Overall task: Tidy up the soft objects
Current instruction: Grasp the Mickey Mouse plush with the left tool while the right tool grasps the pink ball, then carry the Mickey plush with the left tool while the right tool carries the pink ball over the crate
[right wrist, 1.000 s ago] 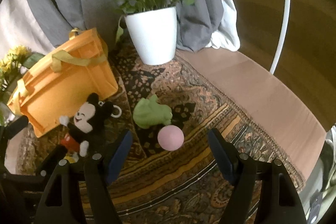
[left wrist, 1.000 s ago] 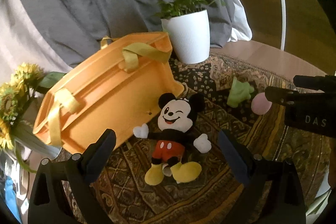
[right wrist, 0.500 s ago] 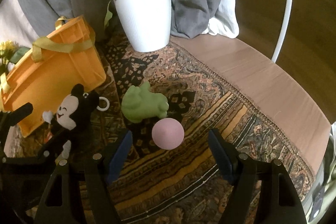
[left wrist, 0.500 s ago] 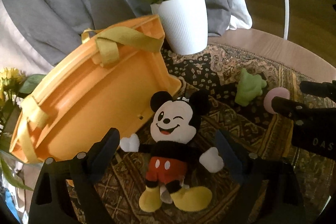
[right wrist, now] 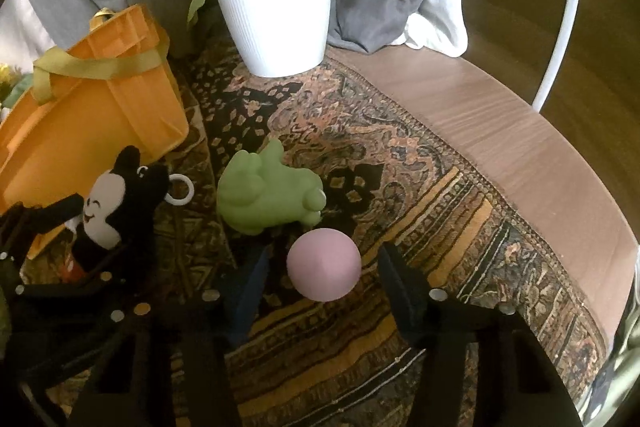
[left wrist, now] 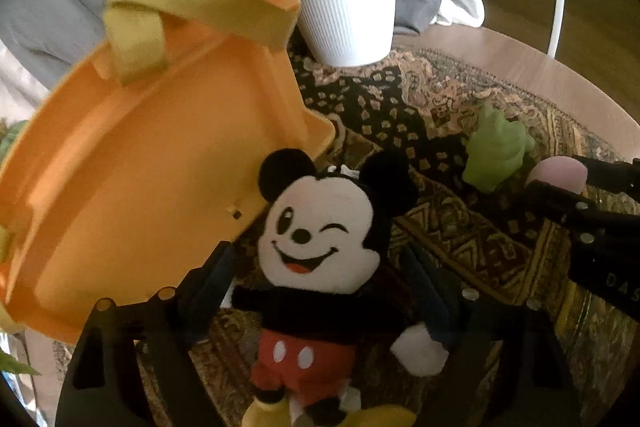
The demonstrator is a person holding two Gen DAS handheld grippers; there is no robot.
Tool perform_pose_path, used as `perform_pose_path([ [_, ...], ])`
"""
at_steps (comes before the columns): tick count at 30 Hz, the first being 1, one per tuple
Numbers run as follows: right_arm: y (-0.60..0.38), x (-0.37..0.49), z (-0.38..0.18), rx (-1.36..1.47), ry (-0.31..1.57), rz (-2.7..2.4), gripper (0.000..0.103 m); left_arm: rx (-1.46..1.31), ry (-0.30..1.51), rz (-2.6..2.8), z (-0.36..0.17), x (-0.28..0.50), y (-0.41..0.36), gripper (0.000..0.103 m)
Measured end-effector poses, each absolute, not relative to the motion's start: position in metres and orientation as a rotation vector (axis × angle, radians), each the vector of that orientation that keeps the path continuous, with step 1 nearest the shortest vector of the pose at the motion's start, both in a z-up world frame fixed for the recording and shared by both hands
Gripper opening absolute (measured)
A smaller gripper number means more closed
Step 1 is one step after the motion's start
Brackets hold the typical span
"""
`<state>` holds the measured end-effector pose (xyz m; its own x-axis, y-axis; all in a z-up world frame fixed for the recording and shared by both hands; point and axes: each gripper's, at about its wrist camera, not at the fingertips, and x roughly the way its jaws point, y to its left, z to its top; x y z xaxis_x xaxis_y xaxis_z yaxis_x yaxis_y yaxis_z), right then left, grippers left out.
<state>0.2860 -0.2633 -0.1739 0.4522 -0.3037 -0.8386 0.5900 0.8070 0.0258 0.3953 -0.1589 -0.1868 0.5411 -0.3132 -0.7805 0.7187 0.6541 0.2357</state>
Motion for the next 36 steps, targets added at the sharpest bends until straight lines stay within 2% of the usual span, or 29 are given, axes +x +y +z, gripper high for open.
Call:
perform_pose_path([
  [4, -0.266, 0.287, -0.176, 0.339, 0.961, -0.564, 0.047, 0.58, 0.81, -0.663, -0.195, 0.401, -0.16, 0.066],
  [8, -0.267, 0.288, -0.177, 0.338, 0.963, -0.553, 0.041, 0.576, 0.817, -0.657, -0.198, 0.402, -0.161, 0.06],
  [19, -0.264, 0.283, -0.169, 0.33, 0.943, -0.526, 0.039, 0.541, 0.803, -0.647, -0.185, 0.395, -0.152, 0.058],
  [36, -0.251, 0.27, -0.118, 0.302, 0.86, -0.428, 0.039, 0.424, 0.762, -0.595, -0.143, 0.367, -0.129, 0.058],
])
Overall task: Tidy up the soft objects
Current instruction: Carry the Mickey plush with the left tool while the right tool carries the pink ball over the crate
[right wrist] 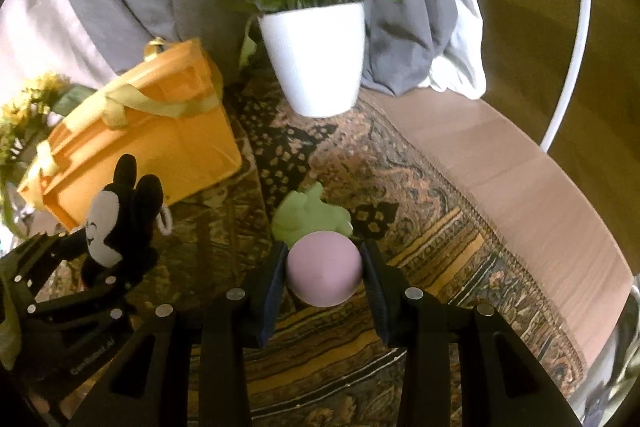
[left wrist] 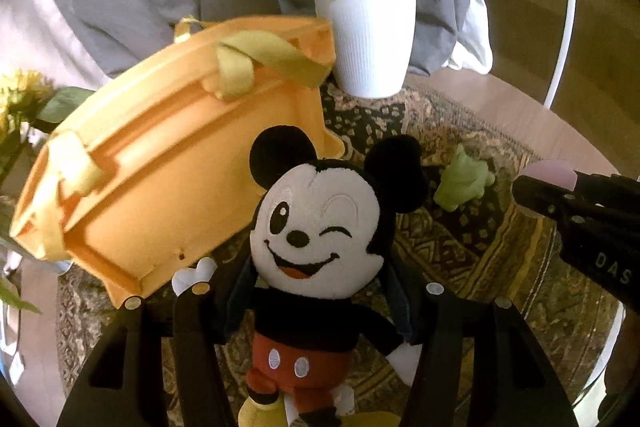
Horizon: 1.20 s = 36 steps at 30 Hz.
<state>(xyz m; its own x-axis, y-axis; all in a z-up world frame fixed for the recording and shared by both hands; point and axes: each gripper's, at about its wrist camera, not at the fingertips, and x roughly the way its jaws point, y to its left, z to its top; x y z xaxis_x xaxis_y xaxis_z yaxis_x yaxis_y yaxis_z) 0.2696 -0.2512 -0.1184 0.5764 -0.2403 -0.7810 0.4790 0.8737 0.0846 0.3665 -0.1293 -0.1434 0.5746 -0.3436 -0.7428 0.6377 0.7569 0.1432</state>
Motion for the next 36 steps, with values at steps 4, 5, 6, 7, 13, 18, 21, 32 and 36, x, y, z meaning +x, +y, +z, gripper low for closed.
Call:
perform_pose_path([
  [4, -0.247, 0.268, -0.102, 0.286, 0.827, -0.395, 0.039, 0.394, 0.734, -0.578, -0.129, 0.359, -0.122, 0.058],
  [5, -0.245, 0.267, -0.098, 0.28, 0.817, -0.387, 0.039, 0.385, 0.726, -0.572, -0.125, 0.357, -0.121, 0.058],
  [6, -0.244, 0.266, -0.095, 0.276, 0.81, -0.382, 0.039, 0.377, 0.719, -0.568, -0.121, 0.356, -0.119, 0.058],
  [7, -0.243, 0.266, -0.09, 0.269, 0.8, -0.374, 0.039, 0.368, 0.709, -0.562, -0.116, 0.353, -0.117, 0.058],
  [13, -0.24, 0.266, -0.067, 0.245, 0.747, -0.336, 0.039, 0.34, 0.673, -0.528, -0.097, 0.343, -0.108, 0.058],
  [18, -0.233, 0.27, -0.05, 0.227, 0.707, -0.289, 0.039, 0.313, 0.64, -0.484, -0.08, 0.338, -0.098, 0.058],
  [21, -0.228, 0.273, -0.042, 0.217, 0.685, -0.26, 0.039, 0.303, 0.619, -0.455, -0.071, 0.335, -0.092, 0.058],
  [32, -0.209, 0.287, -0.011, 0.203, 0.588, -0.167, 0.039, 0.29, 0.522, -0.36, -0.037, 0.331, -0.065, 0.058],
  [36, -0.202, 0.294, 0.001, 0.203, 0.547, -0.151, 0.039, 0.29, 0.484, -0.342, -0.025, 0.333, -0.058, 0.058],
])
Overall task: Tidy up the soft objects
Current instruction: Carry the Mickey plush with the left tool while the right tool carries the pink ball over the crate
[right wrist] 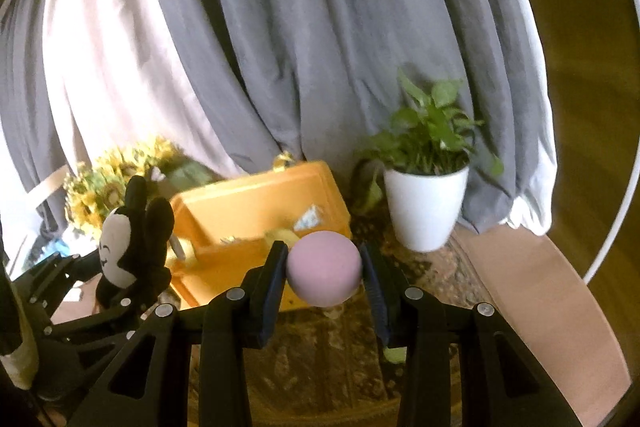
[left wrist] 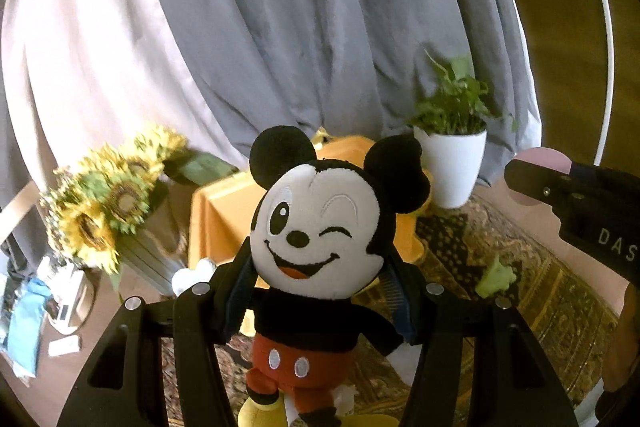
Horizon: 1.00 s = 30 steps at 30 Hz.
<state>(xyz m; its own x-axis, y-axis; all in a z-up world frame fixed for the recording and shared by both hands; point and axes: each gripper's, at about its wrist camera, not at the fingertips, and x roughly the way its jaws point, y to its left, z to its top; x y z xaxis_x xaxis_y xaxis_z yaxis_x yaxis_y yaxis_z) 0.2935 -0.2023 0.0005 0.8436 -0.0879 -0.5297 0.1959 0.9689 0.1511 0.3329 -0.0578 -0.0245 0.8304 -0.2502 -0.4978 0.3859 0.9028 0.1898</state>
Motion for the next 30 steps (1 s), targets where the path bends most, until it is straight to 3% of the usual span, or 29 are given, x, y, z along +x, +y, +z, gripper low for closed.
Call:
perform_pose_path([
  [19, -0.185, 0.338, 0.033, 0.215, 0.437, -0.147, 0.039, 0.32, 0.362, -0.354, 0.018, 0.373, -0.048, 0.058],
  [30, -0.183, 0.395, 0.024, 0.178, 0.48, -0.152, 0.039, 0.356, 0.334, -0.376, 0.019, 0.429, -0.055, 0.058],
])
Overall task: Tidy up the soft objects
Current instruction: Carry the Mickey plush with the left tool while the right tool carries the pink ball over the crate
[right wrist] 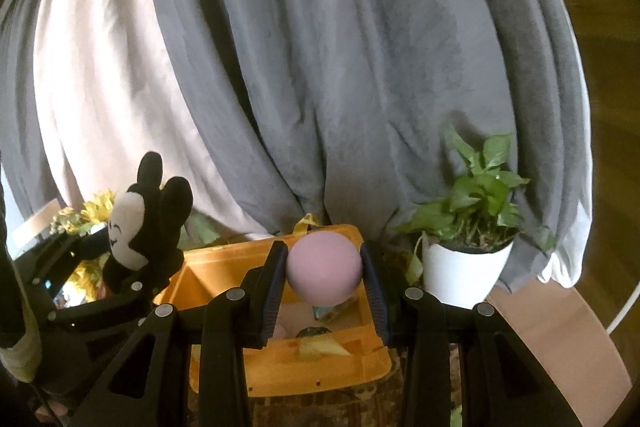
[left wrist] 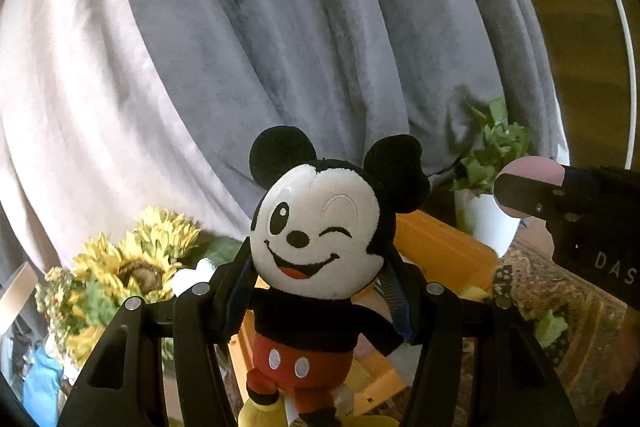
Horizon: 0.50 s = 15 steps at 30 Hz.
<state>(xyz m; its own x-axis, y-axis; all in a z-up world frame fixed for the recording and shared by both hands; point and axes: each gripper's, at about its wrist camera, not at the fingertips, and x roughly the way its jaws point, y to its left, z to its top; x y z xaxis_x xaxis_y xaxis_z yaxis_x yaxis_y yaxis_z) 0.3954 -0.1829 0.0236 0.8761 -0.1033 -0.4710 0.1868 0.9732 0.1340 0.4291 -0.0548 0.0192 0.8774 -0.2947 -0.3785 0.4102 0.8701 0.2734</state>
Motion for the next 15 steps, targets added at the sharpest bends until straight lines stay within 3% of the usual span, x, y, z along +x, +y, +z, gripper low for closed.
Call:
perform_pose_path([
  [15, -0.183, 0.471, -0.016, 0.171, 0.607, -0.107, 0.039, 0.378, 0.429, -0.414, -0.01, 0.508, -0.06, 0.058],
])
